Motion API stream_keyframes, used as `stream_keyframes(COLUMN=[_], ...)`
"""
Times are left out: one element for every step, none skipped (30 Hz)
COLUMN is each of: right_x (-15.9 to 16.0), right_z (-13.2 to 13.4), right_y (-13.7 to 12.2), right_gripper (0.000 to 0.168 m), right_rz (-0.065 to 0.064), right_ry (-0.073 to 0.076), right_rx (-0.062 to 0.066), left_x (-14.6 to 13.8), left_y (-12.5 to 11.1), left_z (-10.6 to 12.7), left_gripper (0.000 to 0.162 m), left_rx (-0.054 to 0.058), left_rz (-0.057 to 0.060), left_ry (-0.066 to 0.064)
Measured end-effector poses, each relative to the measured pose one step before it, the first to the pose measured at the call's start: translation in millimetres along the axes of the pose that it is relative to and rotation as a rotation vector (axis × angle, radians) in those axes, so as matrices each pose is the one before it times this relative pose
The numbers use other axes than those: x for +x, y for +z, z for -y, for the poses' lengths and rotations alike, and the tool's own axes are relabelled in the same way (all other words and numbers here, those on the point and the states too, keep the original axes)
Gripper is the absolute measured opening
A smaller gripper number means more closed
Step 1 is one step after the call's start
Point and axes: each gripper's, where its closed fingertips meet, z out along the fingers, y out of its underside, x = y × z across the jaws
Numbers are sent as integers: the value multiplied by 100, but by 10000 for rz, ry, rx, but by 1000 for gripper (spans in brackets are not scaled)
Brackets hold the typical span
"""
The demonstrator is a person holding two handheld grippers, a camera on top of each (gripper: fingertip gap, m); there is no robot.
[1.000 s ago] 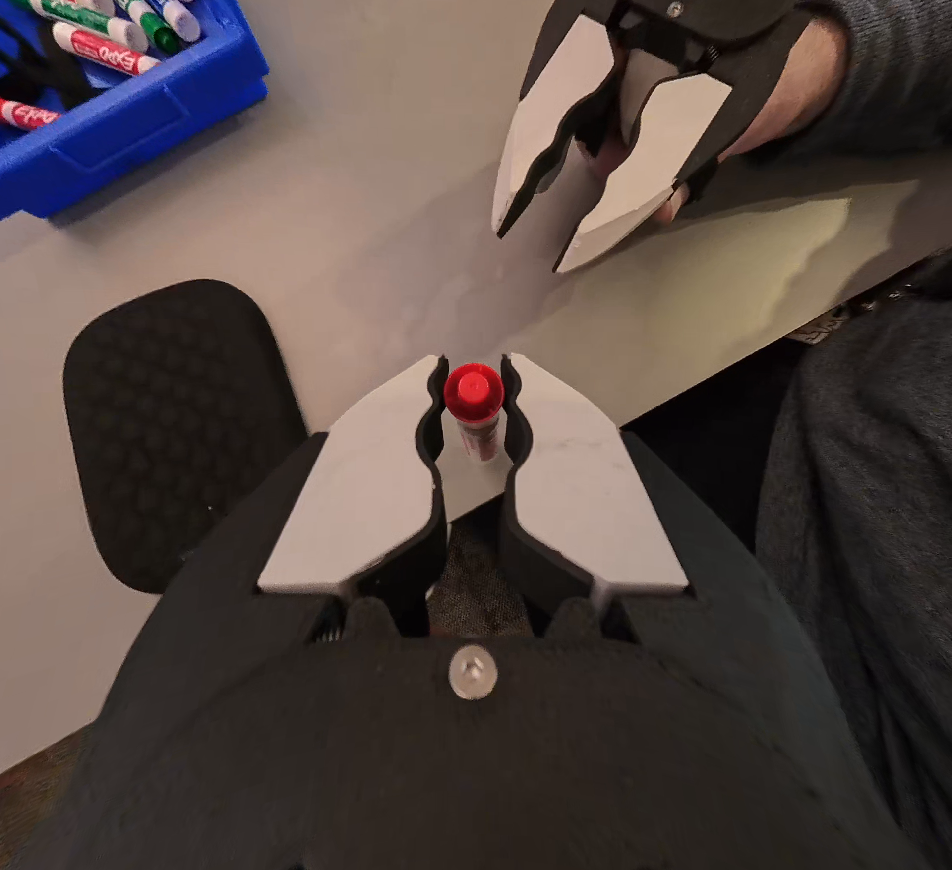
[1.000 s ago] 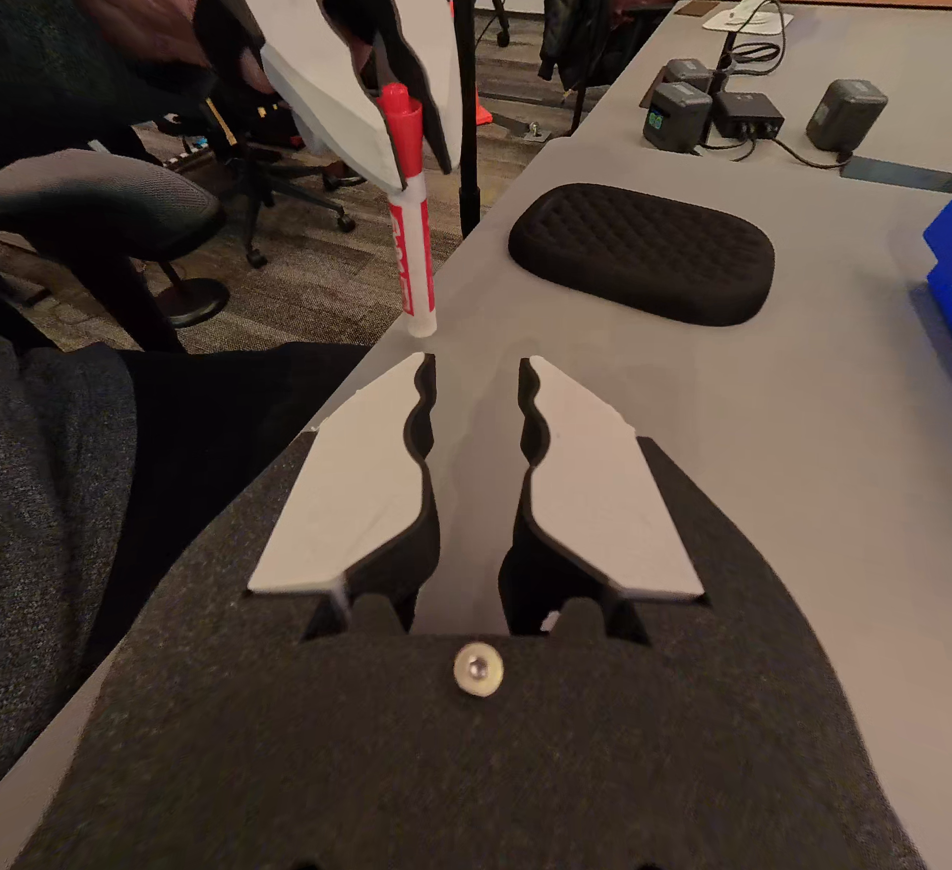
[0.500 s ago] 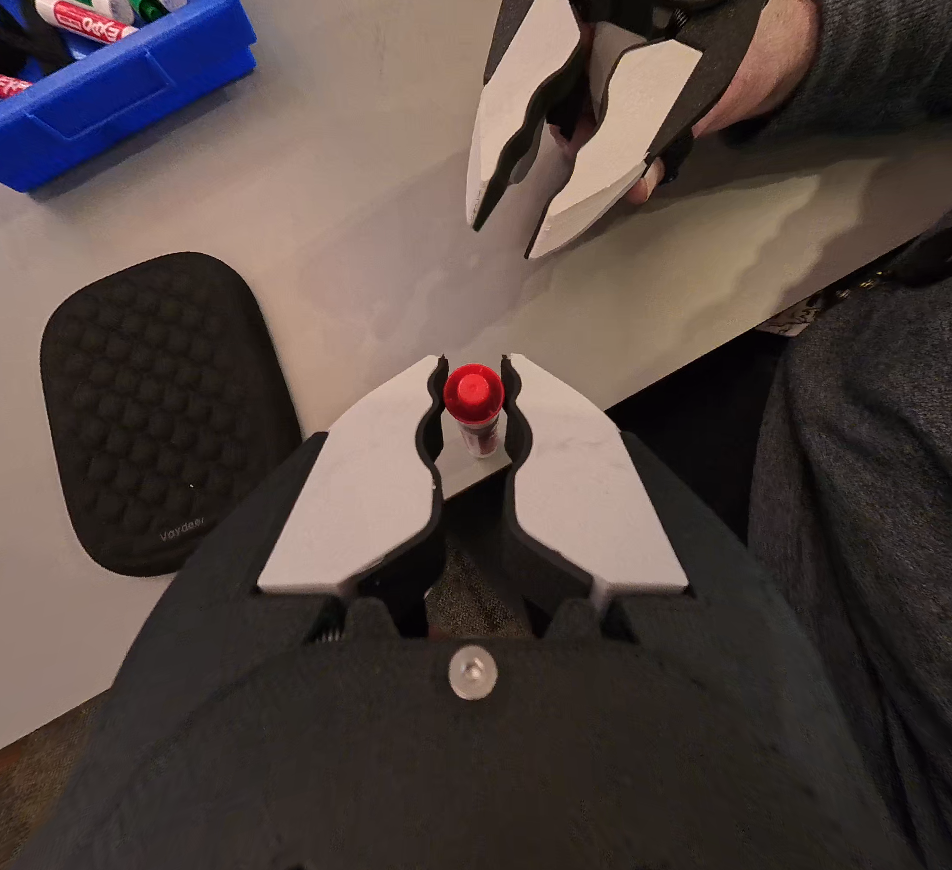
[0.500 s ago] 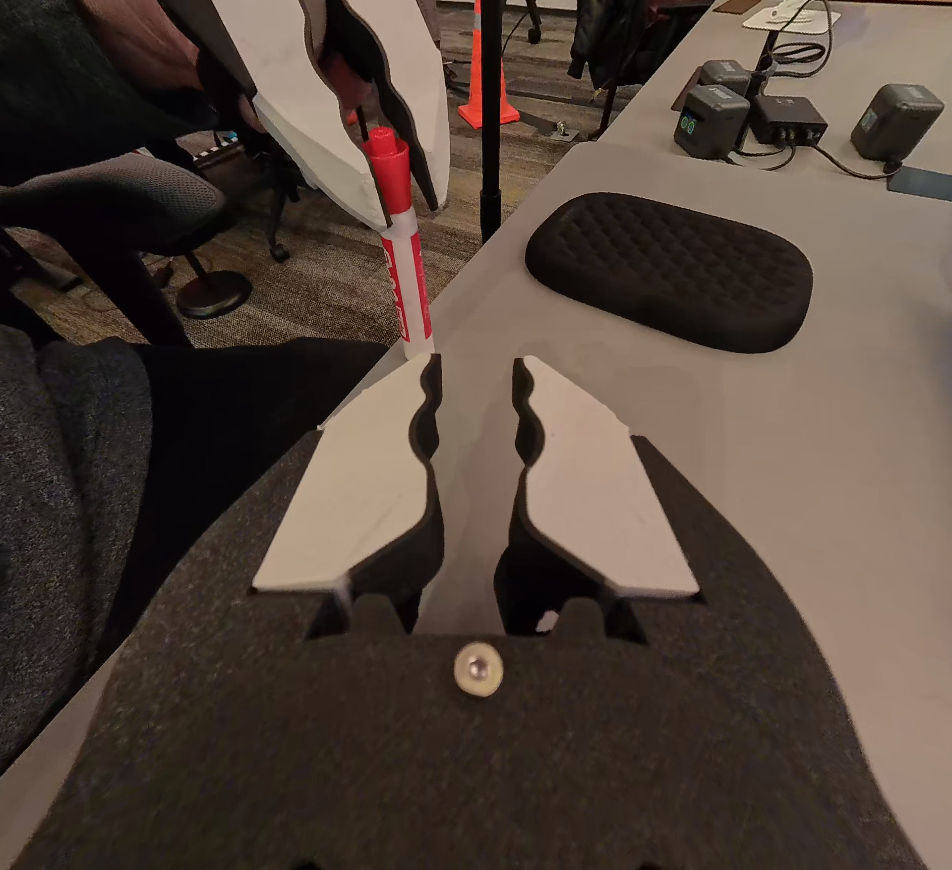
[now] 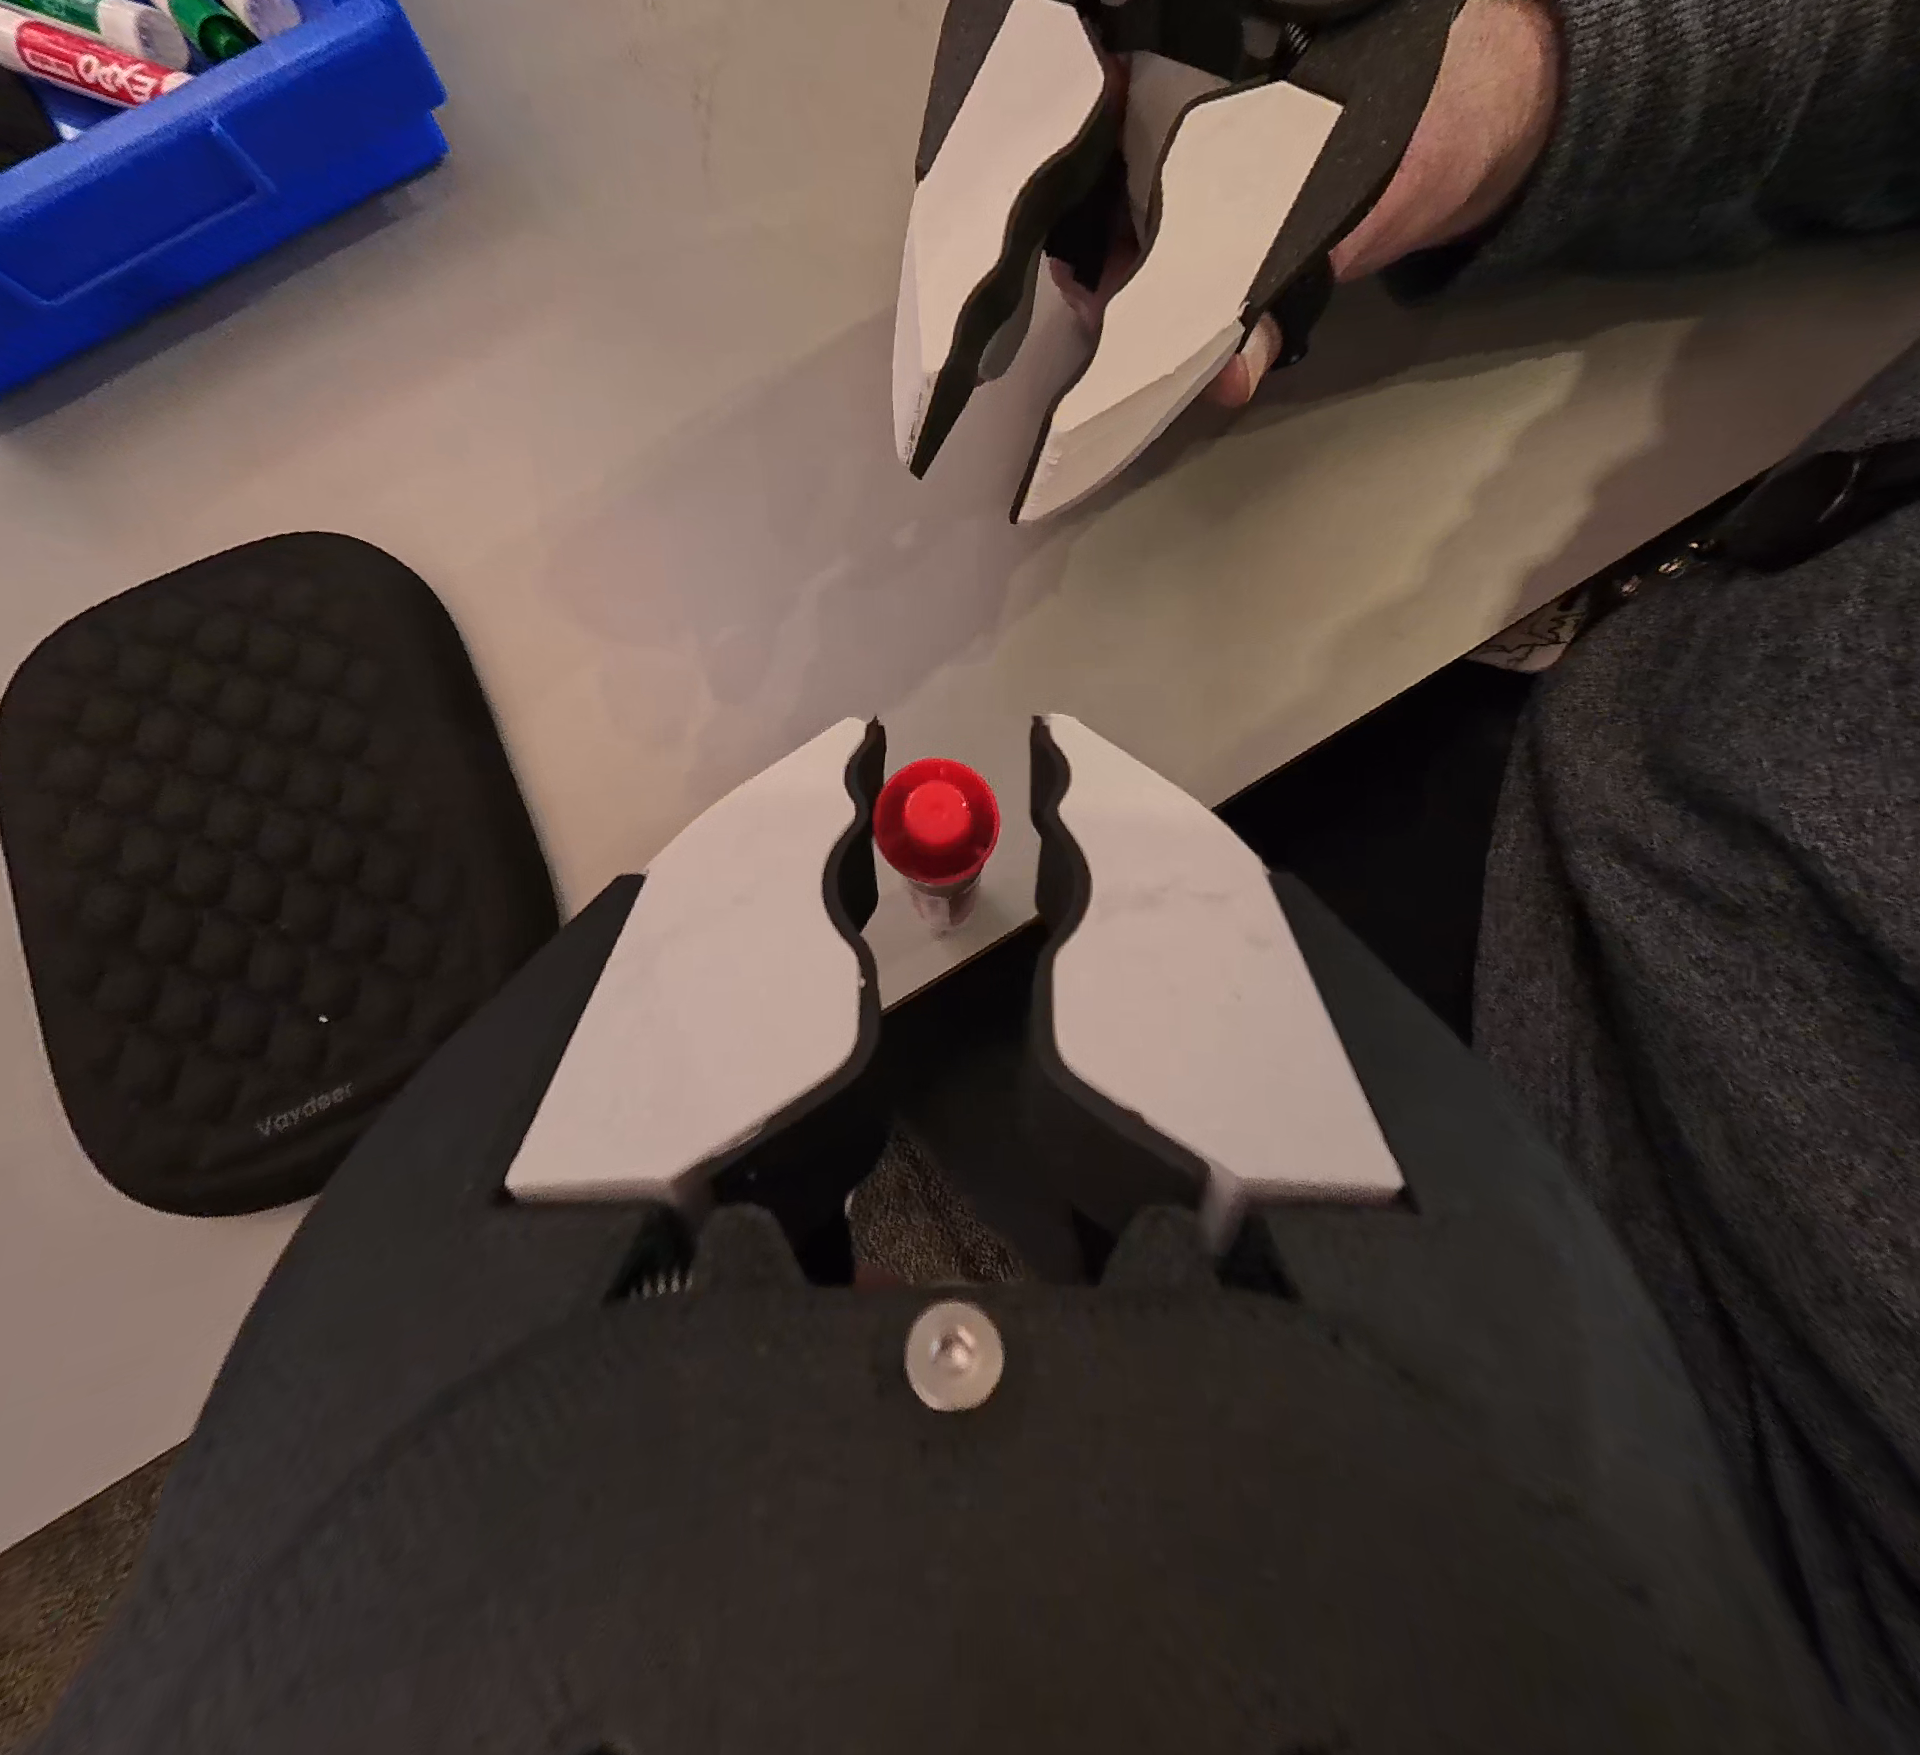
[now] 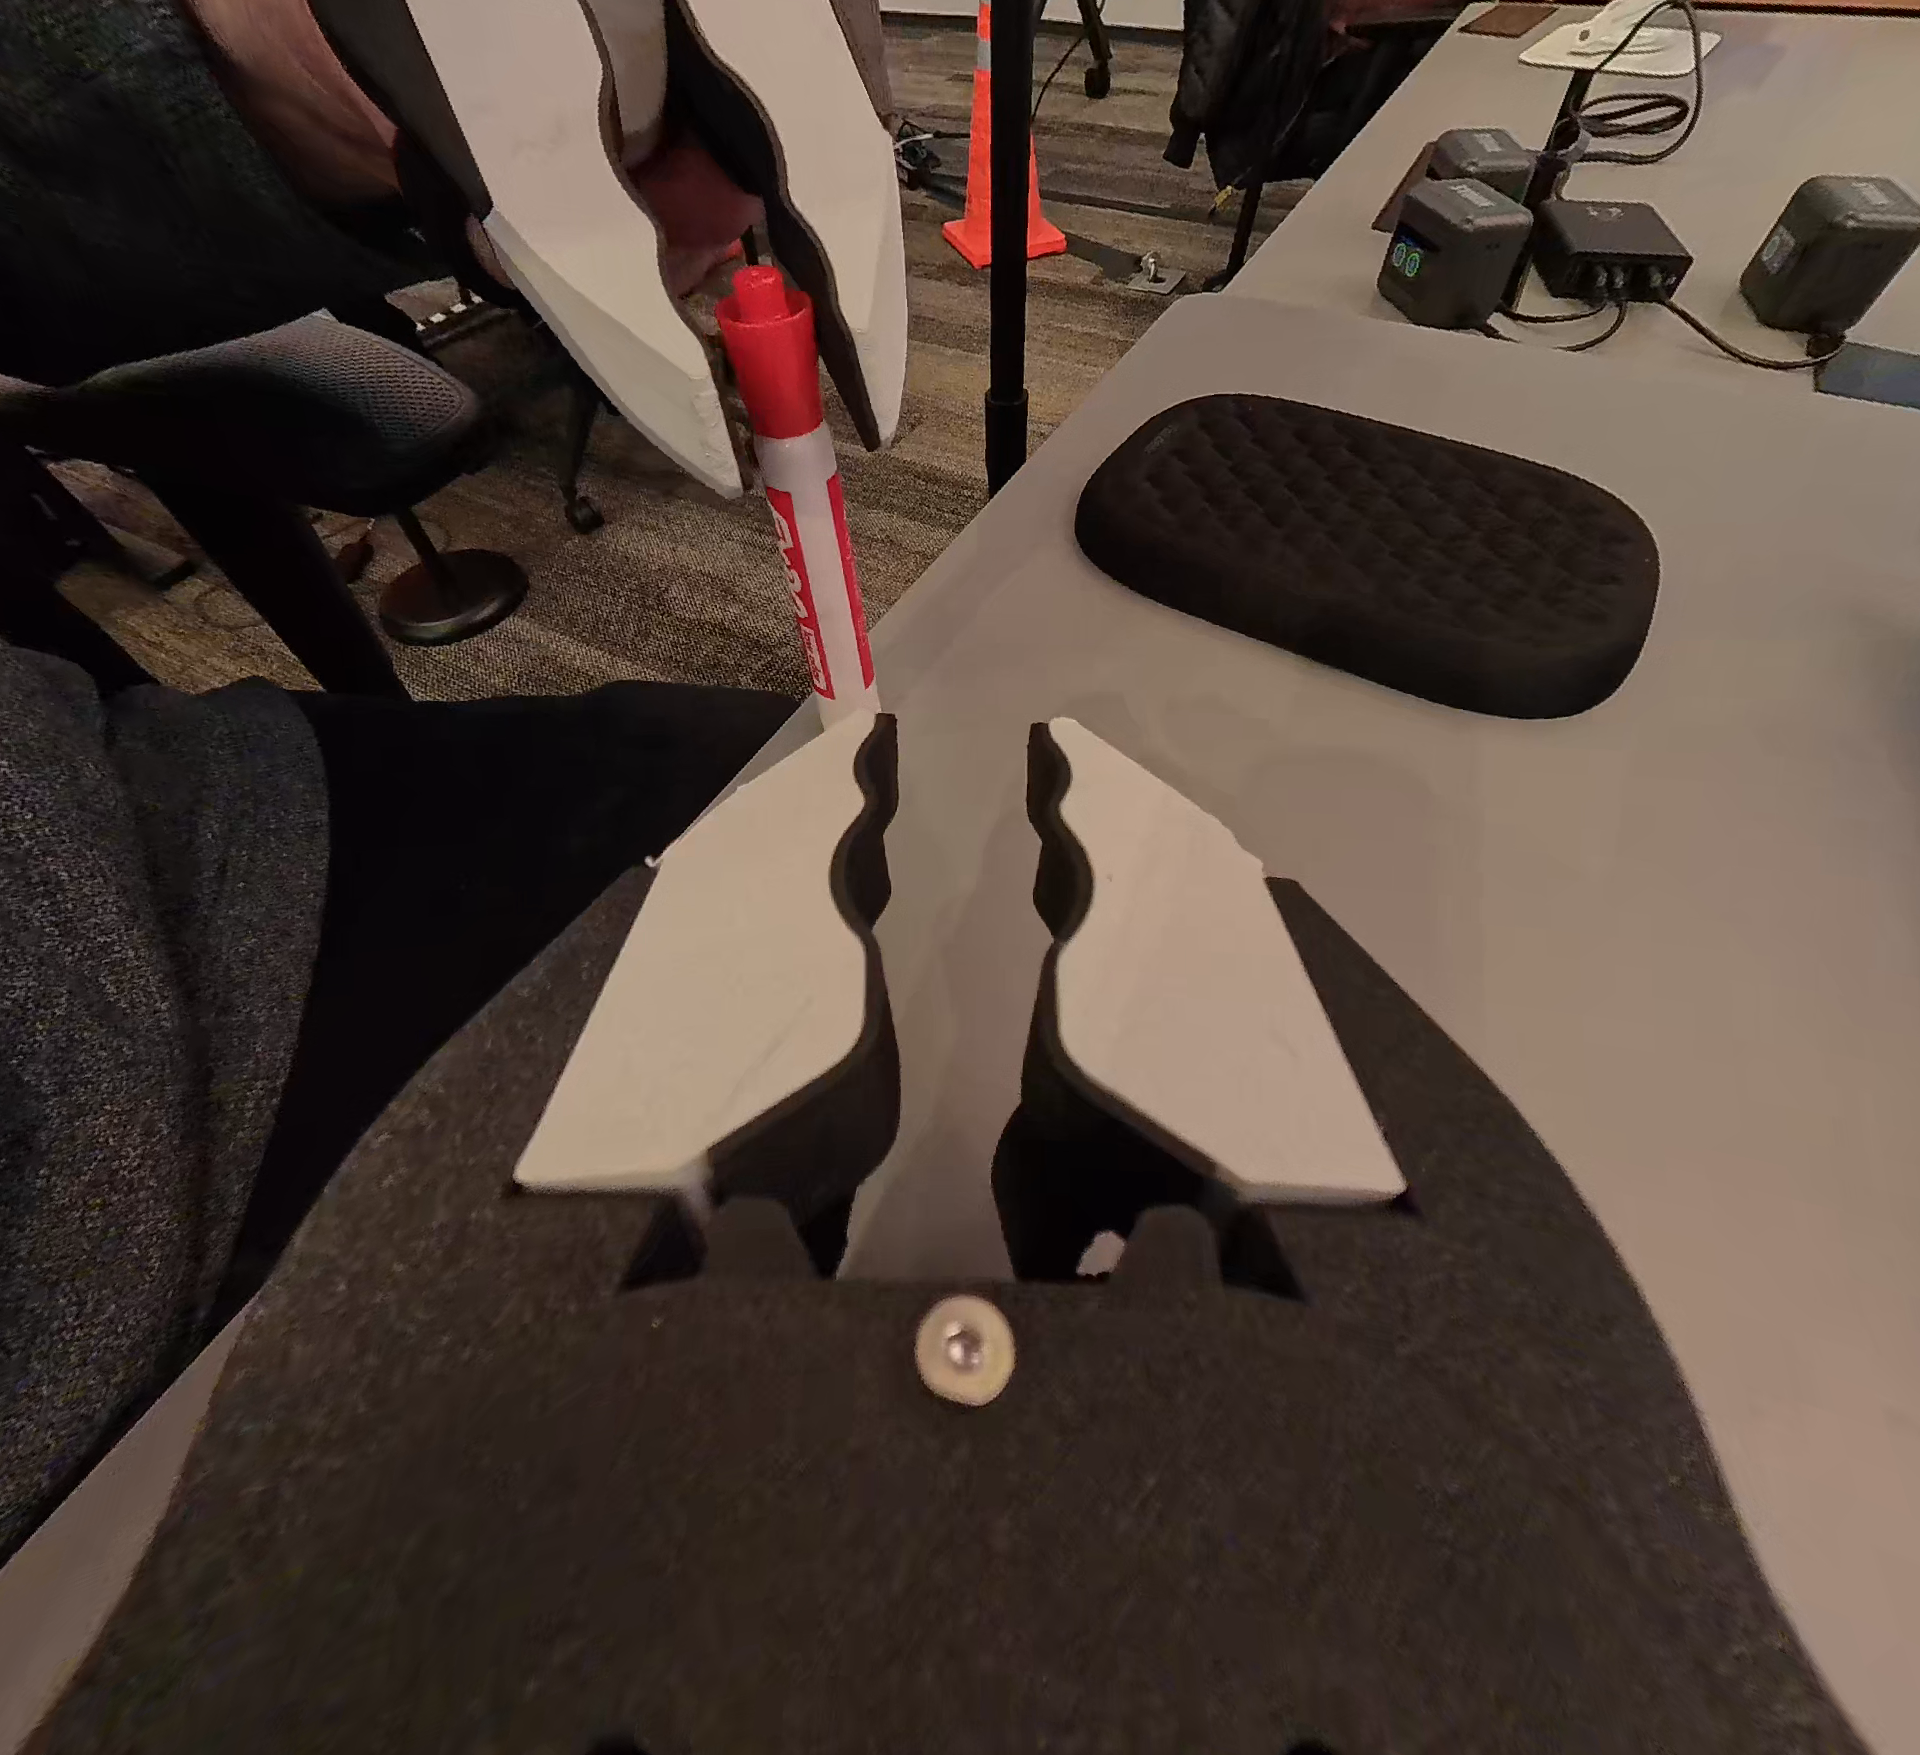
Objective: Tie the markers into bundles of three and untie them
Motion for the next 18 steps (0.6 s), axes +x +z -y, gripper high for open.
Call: stream_keyframes(right_x=[-39, -7, 7, -14, -14, 17, 16, -22, -23, 28, 2, -16, 24, 30, 6, -17, 24, 17], right_z=[2, 14, 10, 17, 14, 30, 68, 56, -7, -15, 25, 20, 2, 32, 56, 36, 13, 4], right_y=[-11, -12, -28, -49, -44, -58, -74, -53, -26, -11, -23, -26, -38, -64, -56, -27, -13, -12], right_gripper=[23, 23, 23, 23, 23, 23, 23, 23, 23, 23, 23, 23, 23, 23, 23, 23, 23, 23], right_rz=[24, 7, -17, 5, 17, -7, -14, 22, 25, -6, -5, 0, -15, -21, 14, 45, 32, 14], right_ry=[-7, -1, 5, 7, 14, 18, 6, -1, 10, 14, 0, -4, 10, 16, 16, 36, 49, 34], right_rx=[5, 7, 19, 21, 16, 35, 66, 48, 0, -3, 20, 17, 12, 37, 56, 28, 11, 13], left_x=[30, -174, 73, 109, -133, 197, 204, -316, -334, -253, -265, -344, -621, -972, -1017, -958, -1464, -1674], left_y=[29, -10, -64, -148, -277, -431, -568, -717, -785, -749, -670, -697, -692, -569, -307, 140, 689, 1197], left_z=[-51, 64, 118, 163, 247, 427, 566, 608, 636, 629, 682, 888, 930, 998, 1318, 1389, 948, 575], left_gripper=[27, 32, 36, 39, 45, 49, 50, 55, 57, 59, 62, 65, 63, 59, 55, 50, 48, 49], left_rx=[-16, 52, 86, 104, 120, 224, 267, 222, 212, 189, 174, 243, 199, 79, 127, 42, -321, -564], left_rz=[-40, 98, -65, -100, 83, -141, -172, 173, 163, 11, -34, -33, 48, 182, 148, 5, 147, 122], left_ry=[-18, -36, -32, -32, -22, -7, -67, 6, 114, 53, 41, 111, 102, 159, 309, 368, 319, 307])
